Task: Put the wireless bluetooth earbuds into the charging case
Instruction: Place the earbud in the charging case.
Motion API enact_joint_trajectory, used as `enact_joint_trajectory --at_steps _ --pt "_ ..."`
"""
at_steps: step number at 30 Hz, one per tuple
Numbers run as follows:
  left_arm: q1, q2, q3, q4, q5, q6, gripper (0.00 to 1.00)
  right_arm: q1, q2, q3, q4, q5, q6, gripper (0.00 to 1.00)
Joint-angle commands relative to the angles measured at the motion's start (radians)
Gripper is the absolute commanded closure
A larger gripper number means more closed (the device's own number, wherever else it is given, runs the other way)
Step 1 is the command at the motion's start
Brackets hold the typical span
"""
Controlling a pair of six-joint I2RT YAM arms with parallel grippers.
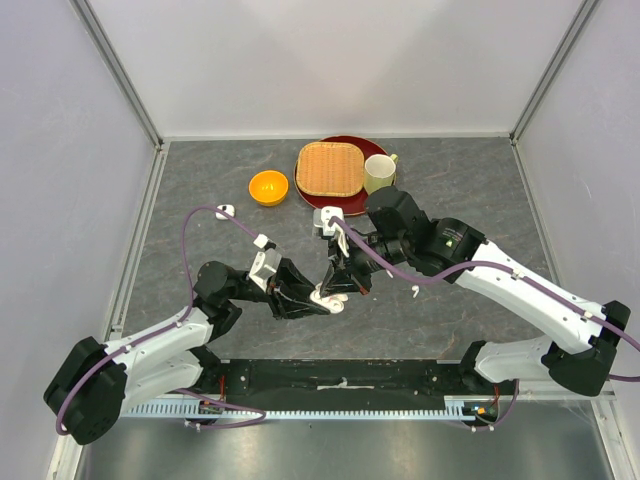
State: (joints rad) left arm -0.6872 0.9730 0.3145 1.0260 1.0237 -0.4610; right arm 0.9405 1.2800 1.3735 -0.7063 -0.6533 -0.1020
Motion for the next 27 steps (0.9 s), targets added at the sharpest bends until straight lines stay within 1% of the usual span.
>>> enact_joint_trajectory --at_steps 1,7,14,27 --pt "-0.008 -0.008 0.034 0.049 0.007 -0.027 0.98 0.004 0.019 0.036 -0.001 0.037 -0.021 1.00" --pt "-0.009 -0.010 0.035 0.049 0.013 -0.030 0.98 0.009 0.031 0.053 -0.012 0.049 -0.034 1.00" --pt "-0.011 -0.005 0.035 0.049 0.013 -0.030 0.98 0.011 0.039 0.071 -0.050 0.098 -0.061 1.00" --pt "-0.012 -0.020 0.028 0.054 -0.036 -0.016 0.98 0.018 0.045 0.064 -0.062 0.112 -0.059 1.00"
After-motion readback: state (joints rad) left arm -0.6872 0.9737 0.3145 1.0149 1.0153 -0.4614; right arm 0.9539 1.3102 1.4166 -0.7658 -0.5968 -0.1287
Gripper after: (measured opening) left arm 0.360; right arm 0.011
